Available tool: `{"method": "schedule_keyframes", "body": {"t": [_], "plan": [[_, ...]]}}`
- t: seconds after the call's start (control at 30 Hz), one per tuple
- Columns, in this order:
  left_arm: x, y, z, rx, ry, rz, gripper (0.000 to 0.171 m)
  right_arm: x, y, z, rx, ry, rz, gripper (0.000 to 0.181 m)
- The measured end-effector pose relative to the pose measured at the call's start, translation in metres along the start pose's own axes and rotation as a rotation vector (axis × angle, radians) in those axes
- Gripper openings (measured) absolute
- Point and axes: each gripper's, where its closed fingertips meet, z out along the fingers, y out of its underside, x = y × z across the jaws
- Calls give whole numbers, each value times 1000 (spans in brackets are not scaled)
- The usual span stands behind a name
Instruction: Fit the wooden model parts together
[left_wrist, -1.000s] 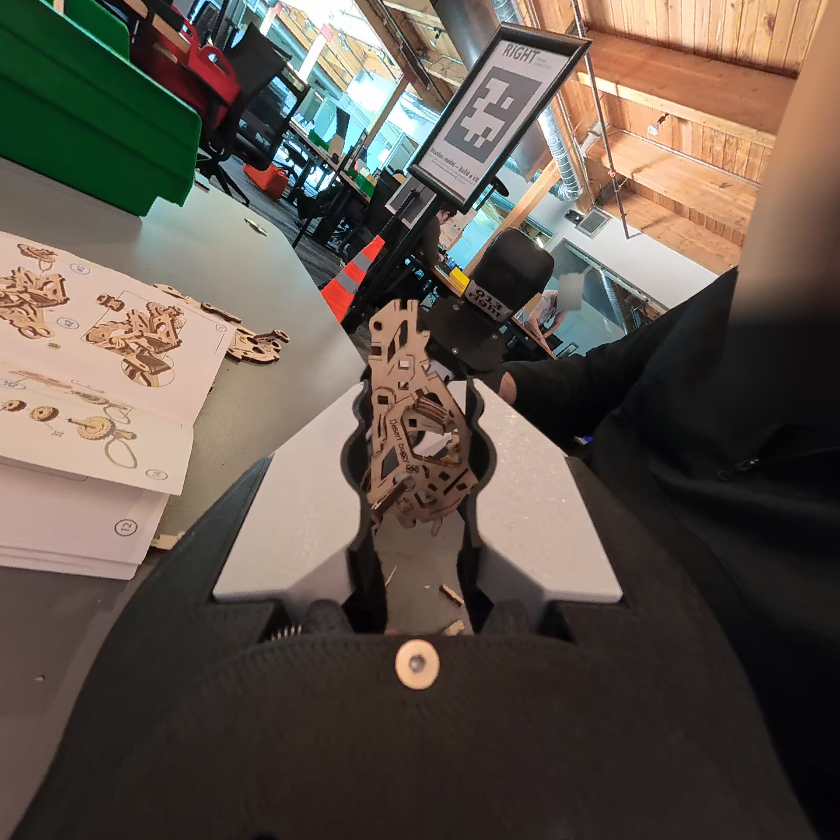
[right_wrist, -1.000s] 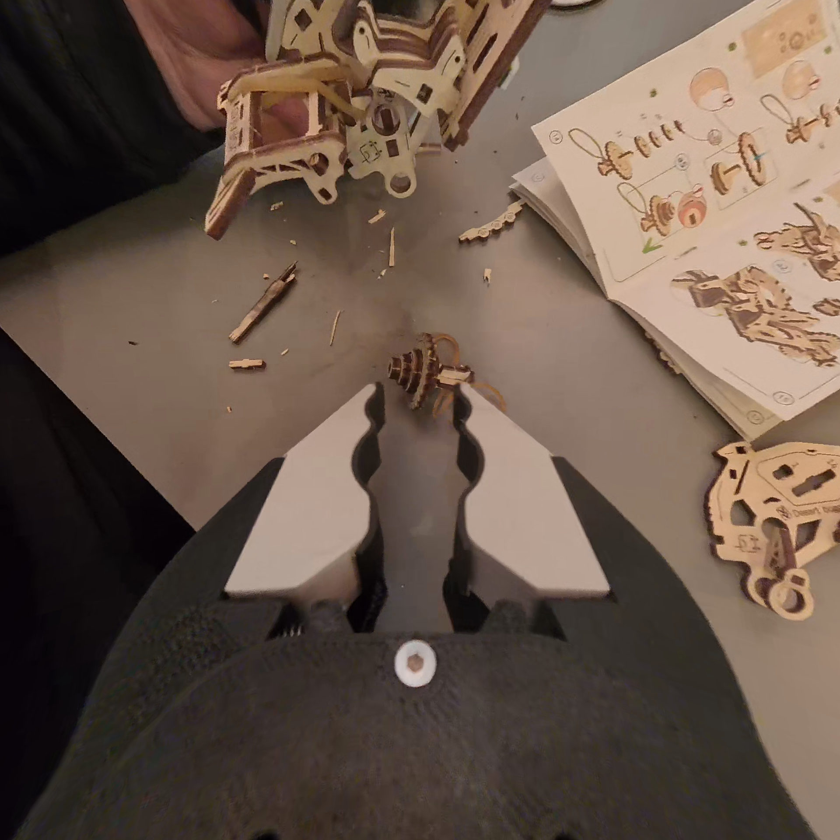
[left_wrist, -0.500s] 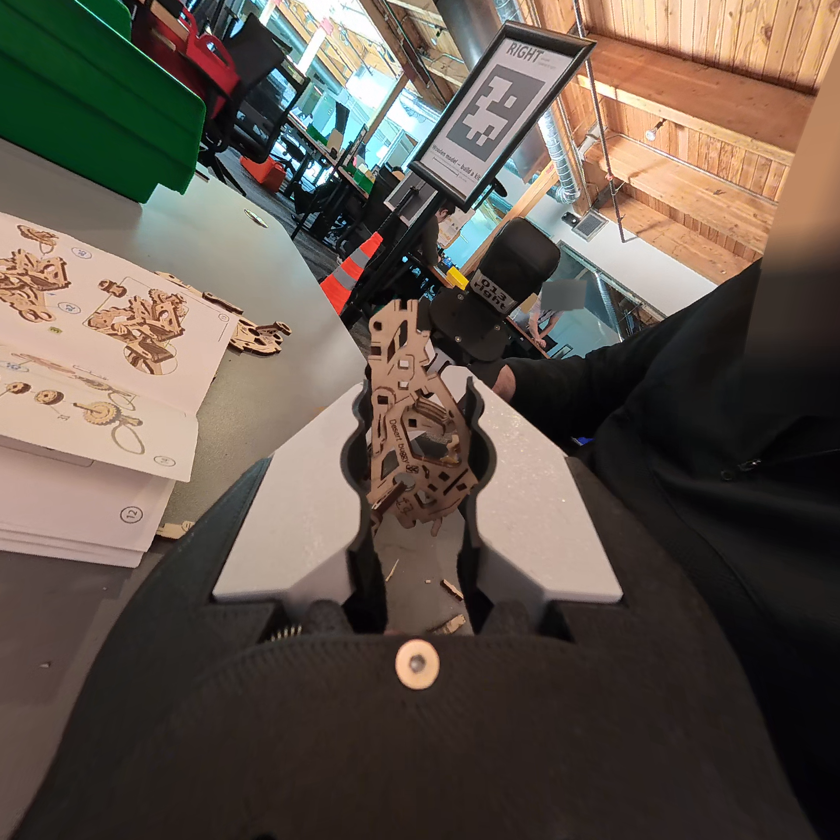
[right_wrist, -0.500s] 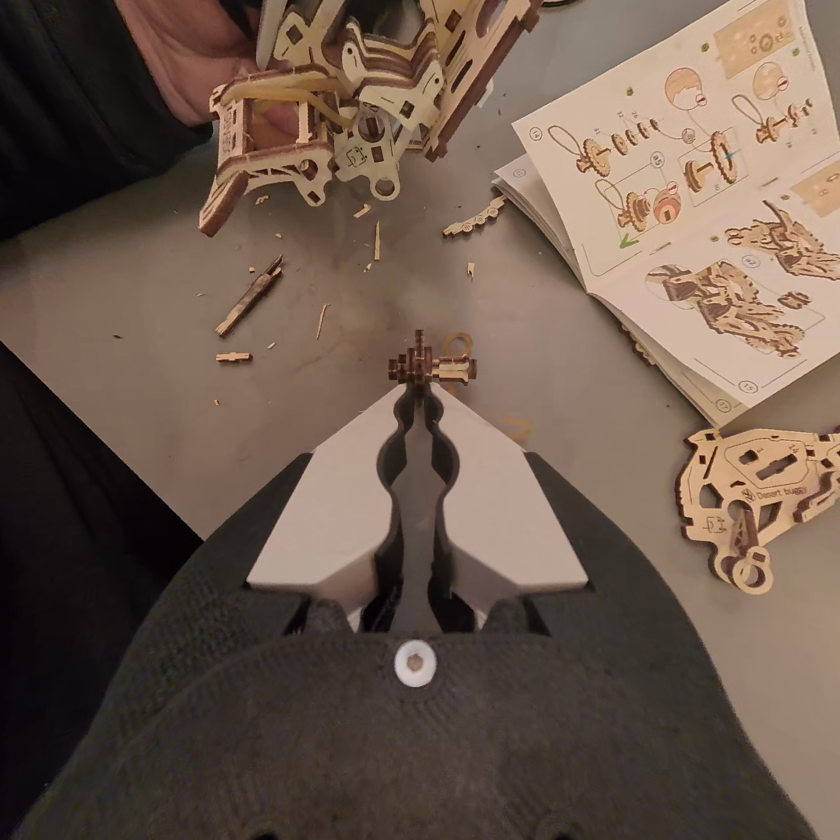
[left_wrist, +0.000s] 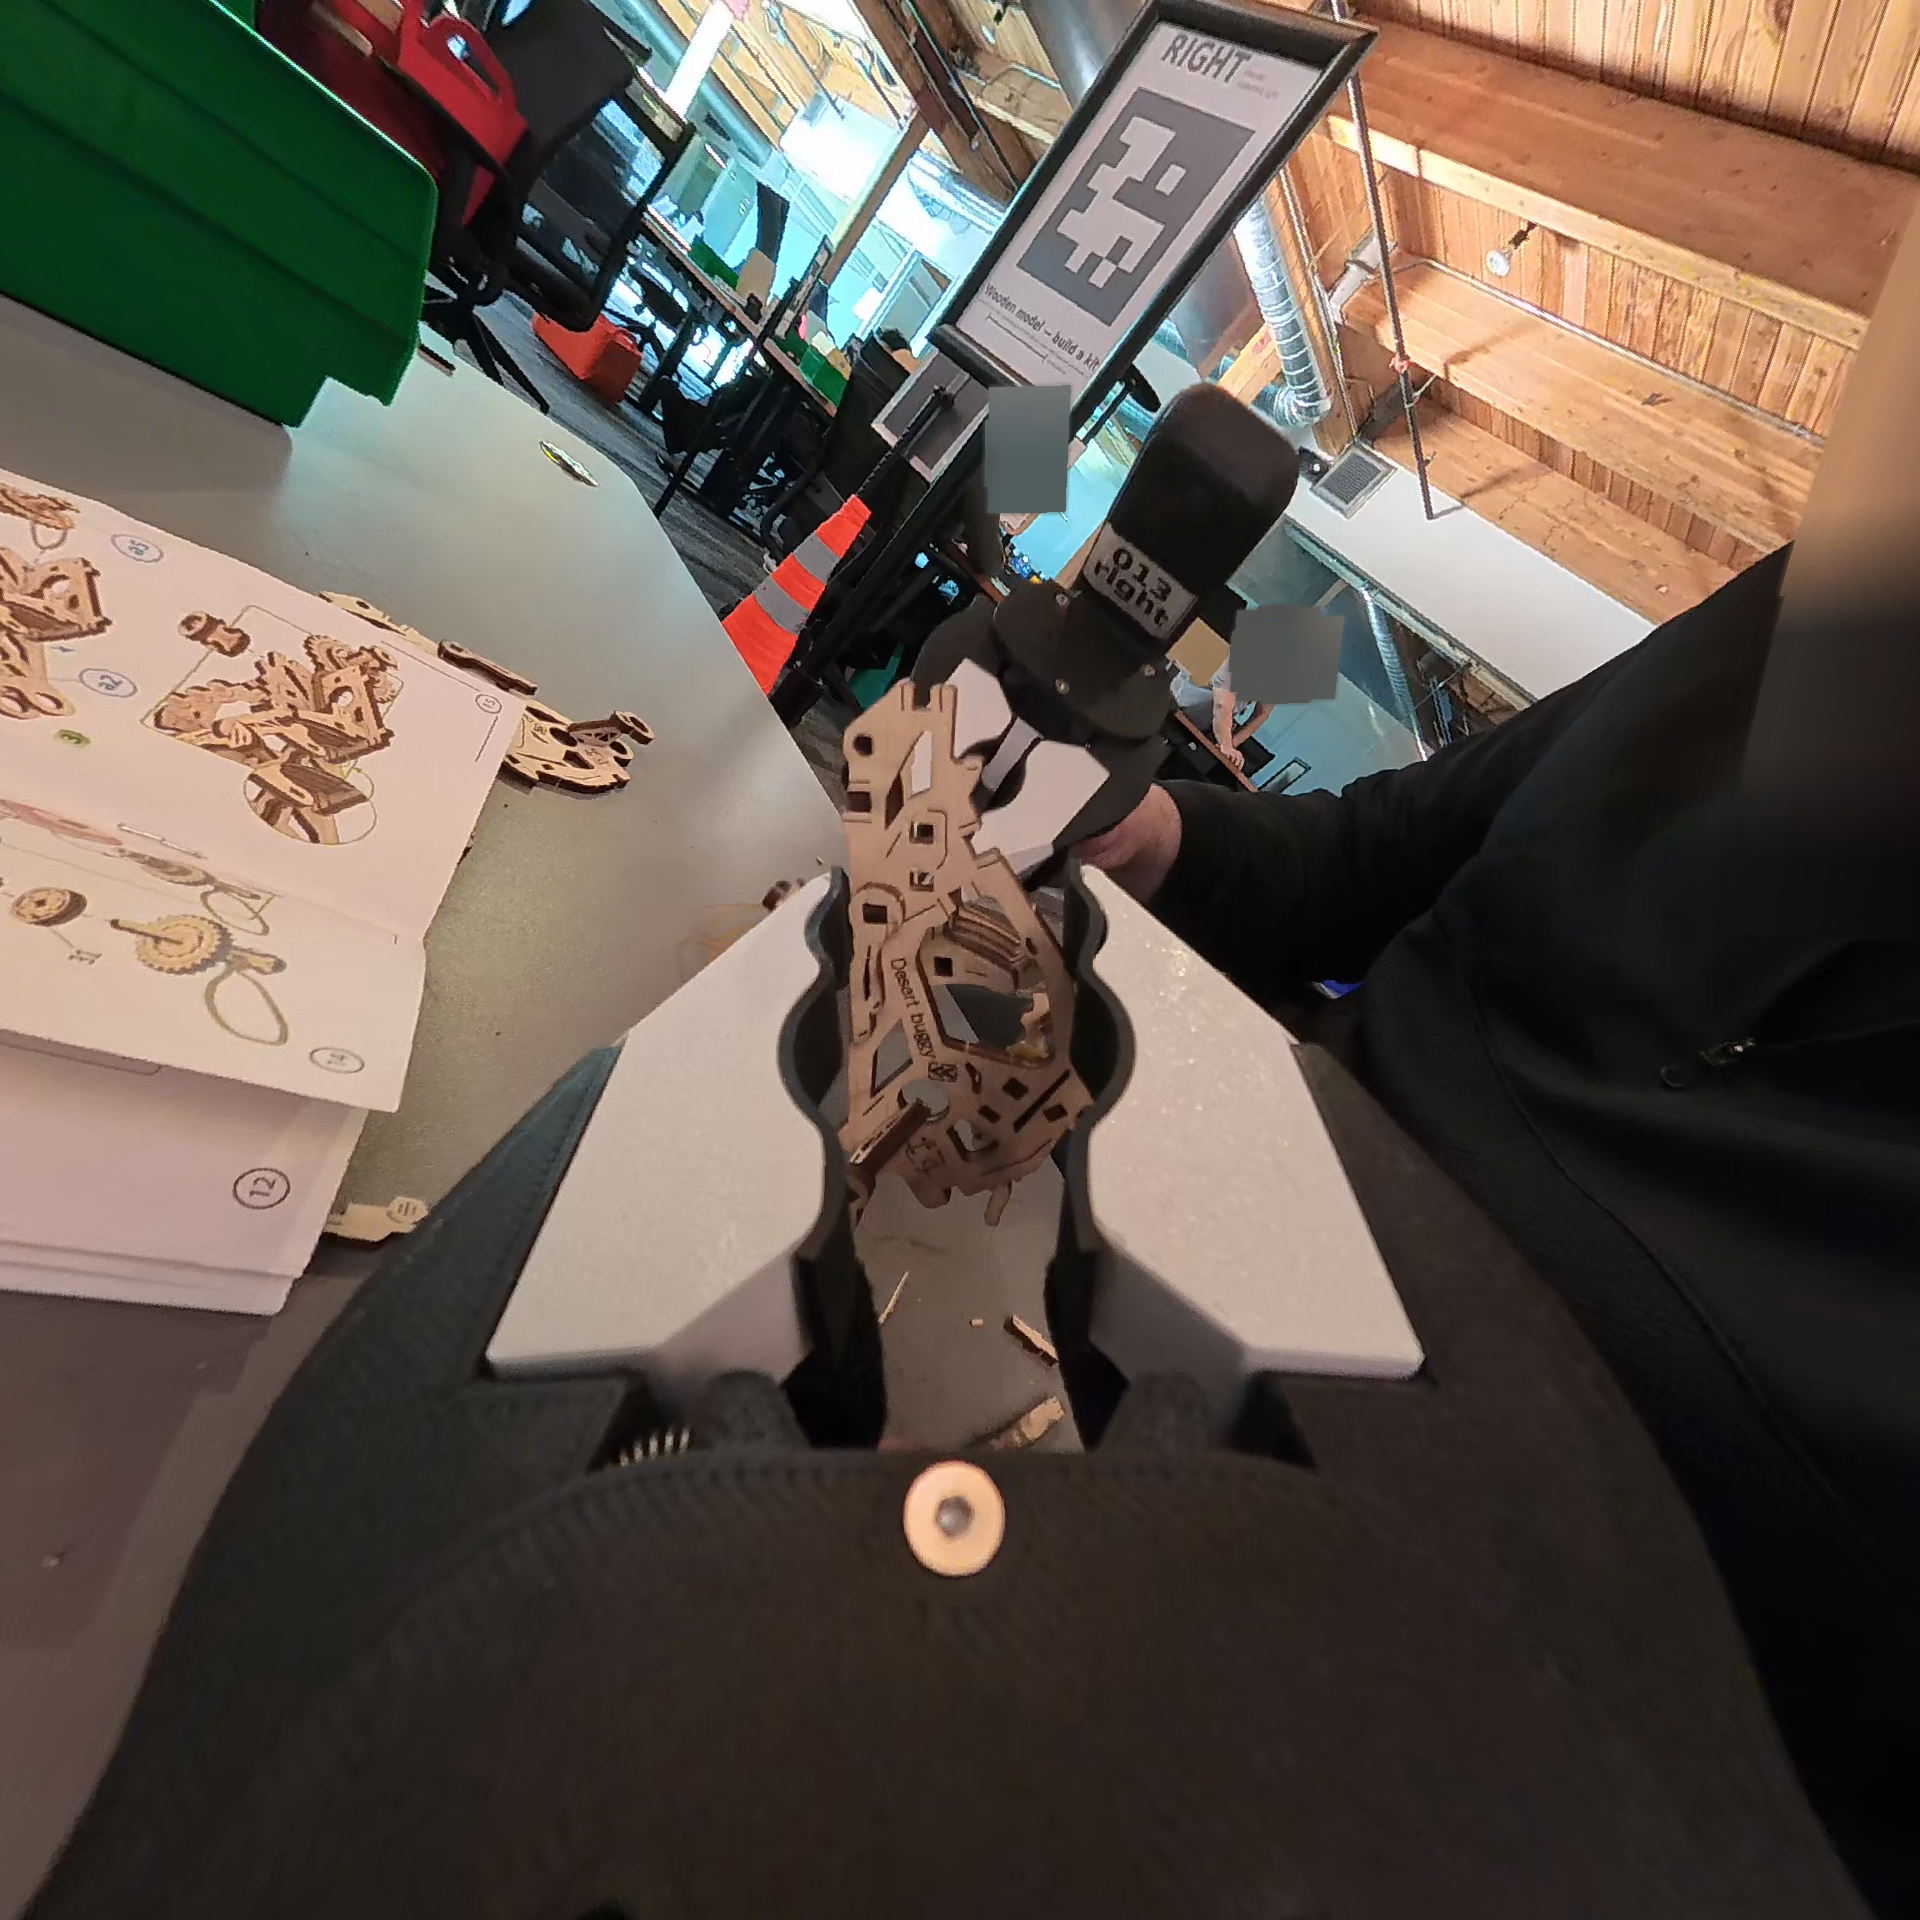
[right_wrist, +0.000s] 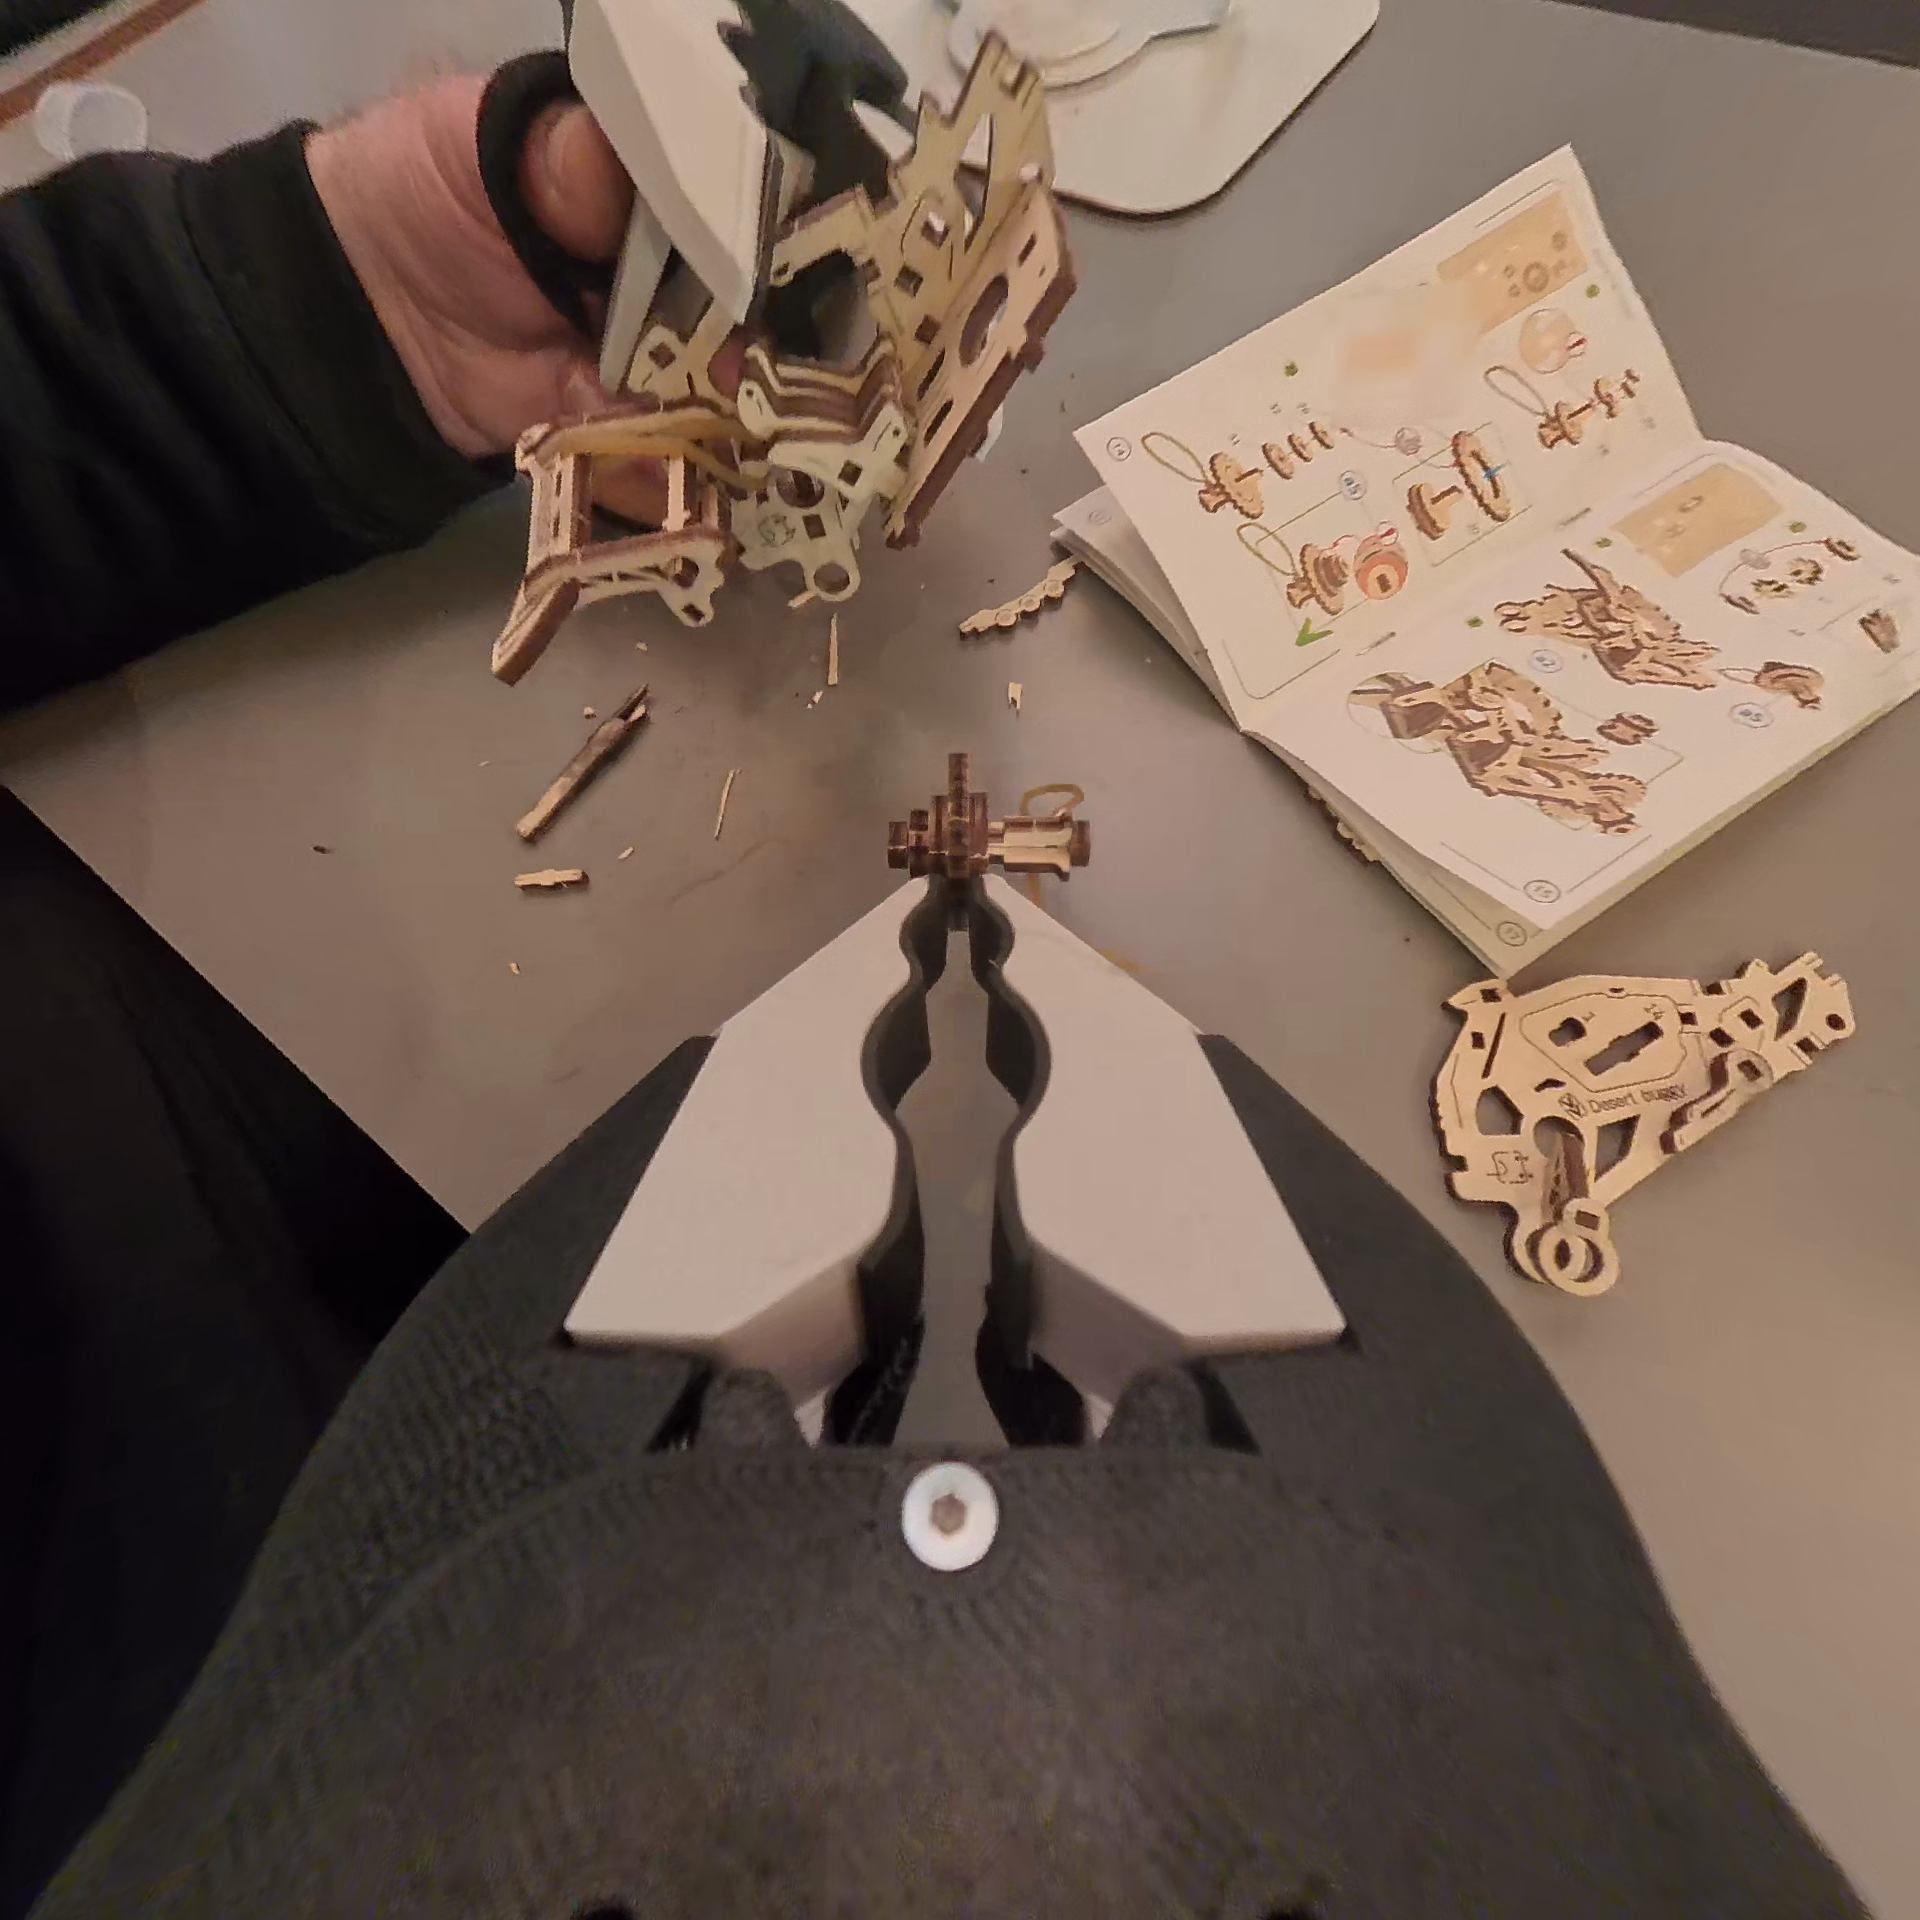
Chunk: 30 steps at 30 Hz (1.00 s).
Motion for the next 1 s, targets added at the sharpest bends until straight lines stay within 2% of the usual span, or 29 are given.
{"method": "schedule_keyframes", "body": {"t": [0.2, 0.33, 0.47, 0.73, 1.0], "plan": [[2, 5, 1, -29, 18, -37, 39, -2, -6, -5, 20, 0, -42, 0], [4, 22, 3, -137, 27, -87, 39, -3, -12, -12, 38, -3, -78, 0], [6, 31, 3, -189, 37, -121, 39, -7, -20, -19, 64, -15, -126, 0], [11, 44, 6, -263, 52, -142, 39, -30, -31, -25, 80, -47, -270, 0], [18, 53, 8, -315, 82, -121, 39, -38, -30, -27, 72, -70, -324, 0]]}}
